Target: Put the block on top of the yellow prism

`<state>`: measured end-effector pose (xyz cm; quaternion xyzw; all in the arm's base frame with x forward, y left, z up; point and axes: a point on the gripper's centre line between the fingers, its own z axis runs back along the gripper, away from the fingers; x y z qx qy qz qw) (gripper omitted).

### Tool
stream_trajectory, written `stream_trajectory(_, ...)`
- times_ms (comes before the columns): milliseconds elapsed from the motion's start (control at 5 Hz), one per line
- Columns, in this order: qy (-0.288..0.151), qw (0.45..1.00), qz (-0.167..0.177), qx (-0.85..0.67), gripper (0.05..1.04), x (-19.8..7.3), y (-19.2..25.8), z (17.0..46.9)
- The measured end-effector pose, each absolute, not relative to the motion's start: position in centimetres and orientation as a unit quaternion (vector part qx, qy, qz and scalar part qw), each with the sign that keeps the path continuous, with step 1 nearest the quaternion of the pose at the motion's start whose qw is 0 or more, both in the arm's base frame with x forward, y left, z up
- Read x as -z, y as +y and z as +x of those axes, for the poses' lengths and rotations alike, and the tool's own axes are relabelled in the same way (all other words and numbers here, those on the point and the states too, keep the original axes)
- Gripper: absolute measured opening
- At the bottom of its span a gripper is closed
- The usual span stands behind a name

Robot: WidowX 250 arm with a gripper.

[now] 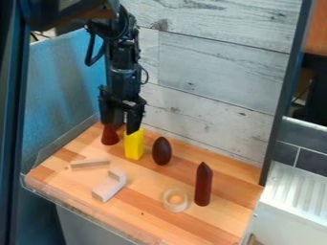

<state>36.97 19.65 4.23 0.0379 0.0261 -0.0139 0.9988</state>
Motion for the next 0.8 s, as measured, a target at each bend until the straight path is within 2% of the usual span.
stream_trajectory(400,0.066,0.997,0.032,0.017,1.001,-0.6,19.2,35.7)
stream_trajectory(800,0.078,0.996,0.034,0.038,1.001,1.1,18.1,34.8)
